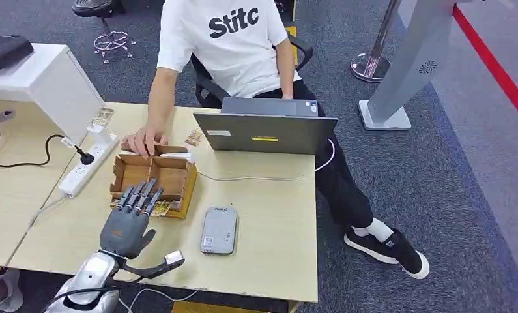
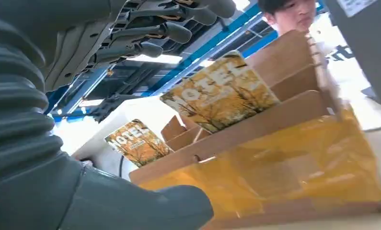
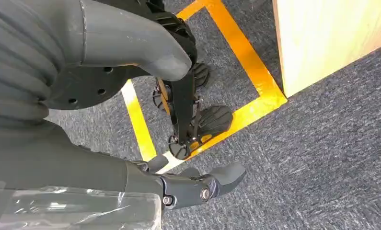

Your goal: Pass the card to the sensor for recognition and then transmit it.

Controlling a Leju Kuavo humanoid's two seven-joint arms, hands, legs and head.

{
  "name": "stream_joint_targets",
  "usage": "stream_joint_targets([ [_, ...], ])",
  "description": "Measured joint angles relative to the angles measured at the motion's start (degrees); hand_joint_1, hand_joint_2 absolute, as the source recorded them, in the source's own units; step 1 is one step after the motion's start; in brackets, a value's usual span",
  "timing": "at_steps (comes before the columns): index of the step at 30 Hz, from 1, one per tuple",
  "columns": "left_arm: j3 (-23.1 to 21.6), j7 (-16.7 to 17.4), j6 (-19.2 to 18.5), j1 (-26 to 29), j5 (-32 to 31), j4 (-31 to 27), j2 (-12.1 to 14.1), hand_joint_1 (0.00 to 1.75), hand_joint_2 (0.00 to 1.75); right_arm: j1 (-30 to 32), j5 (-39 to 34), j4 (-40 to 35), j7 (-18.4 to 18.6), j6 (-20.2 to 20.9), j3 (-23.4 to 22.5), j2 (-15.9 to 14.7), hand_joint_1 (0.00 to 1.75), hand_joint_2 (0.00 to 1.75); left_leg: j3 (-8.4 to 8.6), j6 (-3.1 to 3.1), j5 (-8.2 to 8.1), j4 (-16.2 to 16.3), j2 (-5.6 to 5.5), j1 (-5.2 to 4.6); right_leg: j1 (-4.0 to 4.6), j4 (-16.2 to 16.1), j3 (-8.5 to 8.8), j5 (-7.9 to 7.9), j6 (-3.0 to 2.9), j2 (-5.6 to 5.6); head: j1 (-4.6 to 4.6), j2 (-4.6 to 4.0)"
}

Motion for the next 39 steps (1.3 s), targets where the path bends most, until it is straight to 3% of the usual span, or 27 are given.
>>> stream_joint_targets([
  [29,1.4,0.8,-1.9,-4.1,0.2,4.2,-2.6,0.00,1.75,-0.2,1.2,0.0,0.5,-0.3,-0.1,0.0,0.00,1.75,0.00,0.00,0.00,0.0,0.01,0.00,0.00,0.0,-0.01,0.00,0.00,0.01,0.00,0.00],
  [39,1.4,-0.7,-2.1,-4.1,0.9,4.4,-2.8,0.00,1.75,-0.2,1.6,0.0,0.7,-0.2,-0.4,0.1,0.00,1.75,0.00,0.00,0.00,0.0,0.01,0.00,0.00,0.0,-0.01,0.00,0.00,0.01,-0.02,0.00],
])
